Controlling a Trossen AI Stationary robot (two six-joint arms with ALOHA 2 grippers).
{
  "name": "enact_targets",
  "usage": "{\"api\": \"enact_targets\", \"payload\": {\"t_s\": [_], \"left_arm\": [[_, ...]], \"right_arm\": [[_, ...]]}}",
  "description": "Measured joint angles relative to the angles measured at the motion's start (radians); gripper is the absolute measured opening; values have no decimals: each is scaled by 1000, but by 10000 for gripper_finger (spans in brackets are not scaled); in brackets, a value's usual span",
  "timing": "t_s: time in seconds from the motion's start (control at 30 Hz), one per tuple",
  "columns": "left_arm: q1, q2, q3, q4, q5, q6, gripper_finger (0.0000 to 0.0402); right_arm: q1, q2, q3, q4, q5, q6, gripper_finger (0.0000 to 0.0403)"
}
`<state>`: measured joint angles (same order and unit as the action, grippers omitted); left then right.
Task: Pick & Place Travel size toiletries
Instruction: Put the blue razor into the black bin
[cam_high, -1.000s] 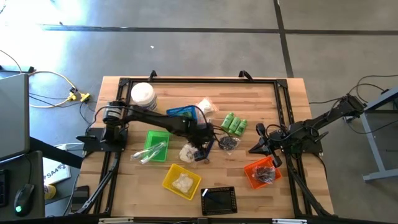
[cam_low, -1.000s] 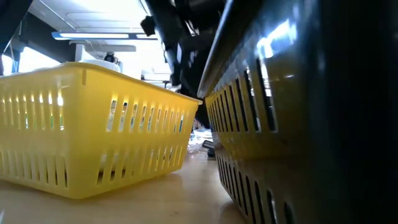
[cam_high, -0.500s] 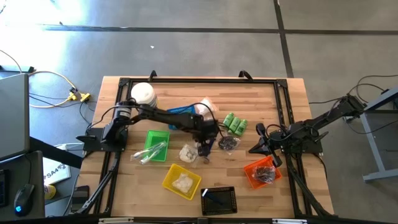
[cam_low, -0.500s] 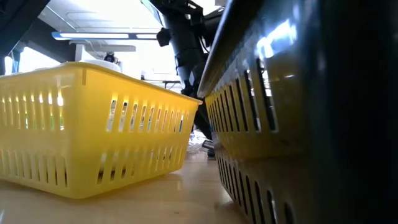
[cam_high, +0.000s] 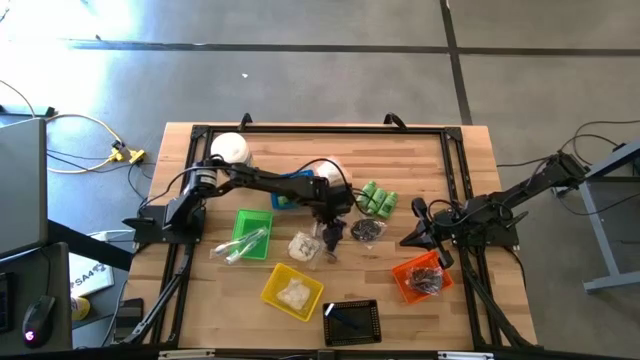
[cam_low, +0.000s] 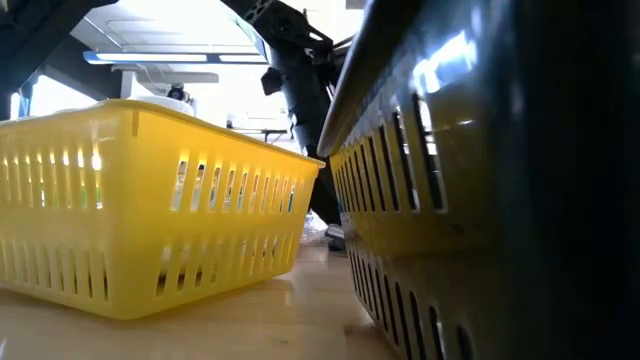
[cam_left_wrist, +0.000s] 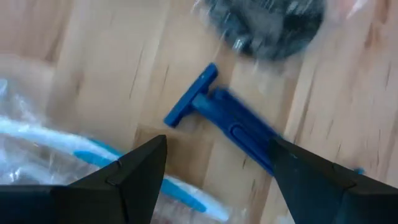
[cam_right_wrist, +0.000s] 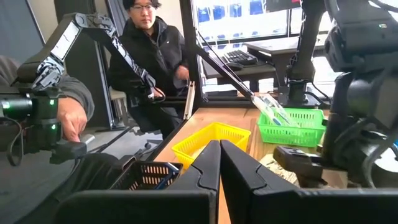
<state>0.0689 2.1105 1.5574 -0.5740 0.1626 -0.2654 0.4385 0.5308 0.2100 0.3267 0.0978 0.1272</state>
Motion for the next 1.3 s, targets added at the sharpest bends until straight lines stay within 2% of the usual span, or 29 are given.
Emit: {"api": "enact_targets", "payload": {"t_s": [0.3, 0.57, 0.8, 1.07, 1.3], "left_arm": [[10, 15, 4, 25, 1, 0, 274], [5, 15, 3, 18, -15, 18, 226], [-20, 15, 2, 8, -81, 87, 219], [-59, 15, 2, -9, -200, 149, 219], [-65, 15, 2, -17, -221, 160, 218]], "right_arm": [[0, 0, 0, -1, 0, 0, 3], [0, 0, 0, -1, 0, 0, 3], [0, 0, 0, -1, 0, 0, 3], [0, 0, 0, -2, 0, 0, 3], [0, 0, 0, -2, 0, 0, 3]]}}
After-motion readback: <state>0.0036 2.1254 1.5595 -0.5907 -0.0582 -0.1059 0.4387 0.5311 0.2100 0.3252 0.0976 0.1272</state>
